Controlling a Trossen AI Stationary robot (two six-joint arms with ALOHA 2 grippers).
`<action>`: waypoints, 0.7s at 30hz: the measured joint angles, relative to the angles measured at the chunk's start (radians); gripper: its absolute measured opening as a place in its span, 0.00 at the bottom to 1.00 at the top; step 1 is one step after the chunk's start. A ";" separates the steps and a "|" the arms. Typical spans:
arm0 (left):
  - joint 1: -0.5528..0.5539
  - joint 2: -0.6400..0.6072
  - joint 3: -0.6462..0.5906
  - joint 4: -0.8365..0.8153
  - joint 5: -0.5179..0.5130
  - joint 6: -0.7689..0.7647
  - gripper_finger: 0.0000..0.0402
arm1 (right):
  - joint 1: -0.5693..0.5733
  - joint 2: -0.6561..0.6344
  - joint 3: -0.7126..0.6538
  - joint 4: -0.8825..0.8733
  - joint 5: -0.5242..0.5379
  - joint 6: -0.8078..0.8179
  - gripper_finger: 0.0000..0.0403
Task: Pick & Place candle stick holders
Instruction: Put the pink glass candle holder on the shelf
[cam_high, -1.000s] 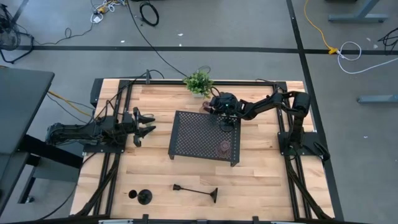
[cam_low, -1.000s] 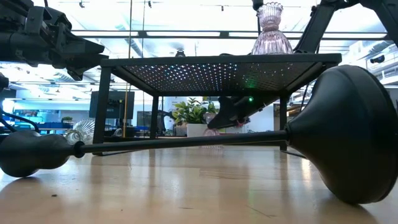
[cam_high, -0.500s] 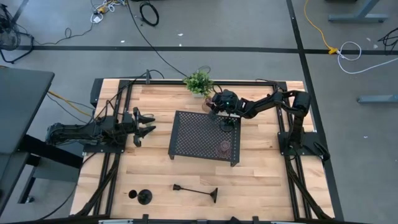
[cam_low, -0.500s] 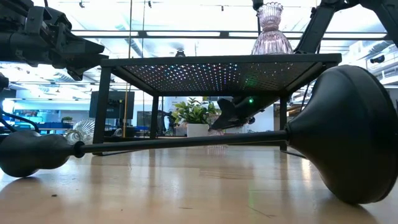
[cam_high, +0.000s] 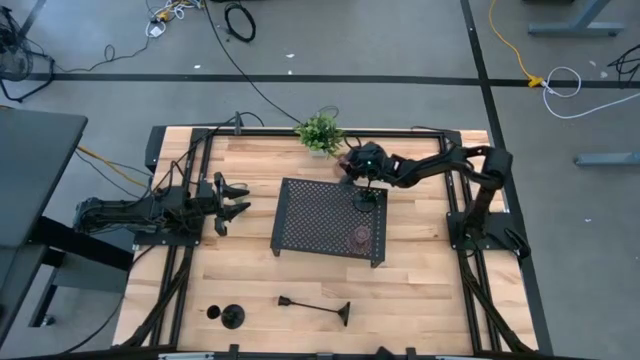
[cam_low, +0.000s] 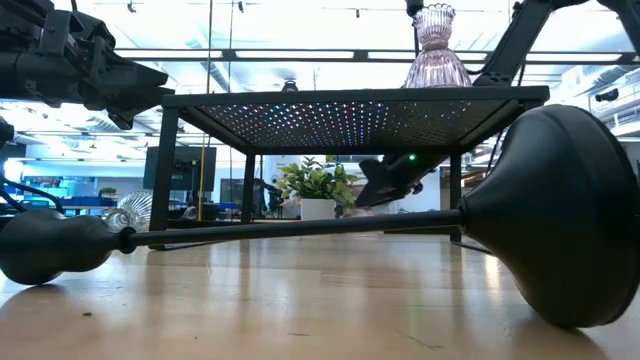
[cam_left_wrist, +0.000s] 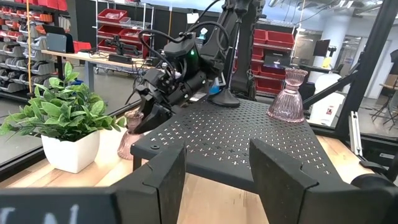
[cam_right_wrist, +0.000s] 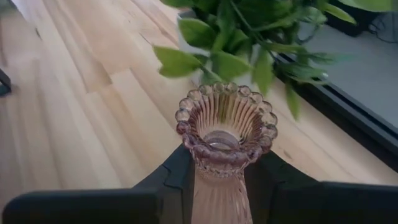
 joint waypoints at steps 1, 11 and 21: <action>0.000 0.000 0.000 0.000 0.000 0.000 0.45 | -0.002 -0.014 0.000 -0.018 0.005 -0.008 0.23; 0.000 0.000 0.000 0.000 0.000 -0.002 0.45 | -0.031 -0.101 -0.001 -0.143 0.005 -0.011 0.23; 0.000 0.000 0.000 0.000 0.000 -0.002 0.45 | -0.043 -0.217 0.000 -0.171 0.002 -0.012 0.23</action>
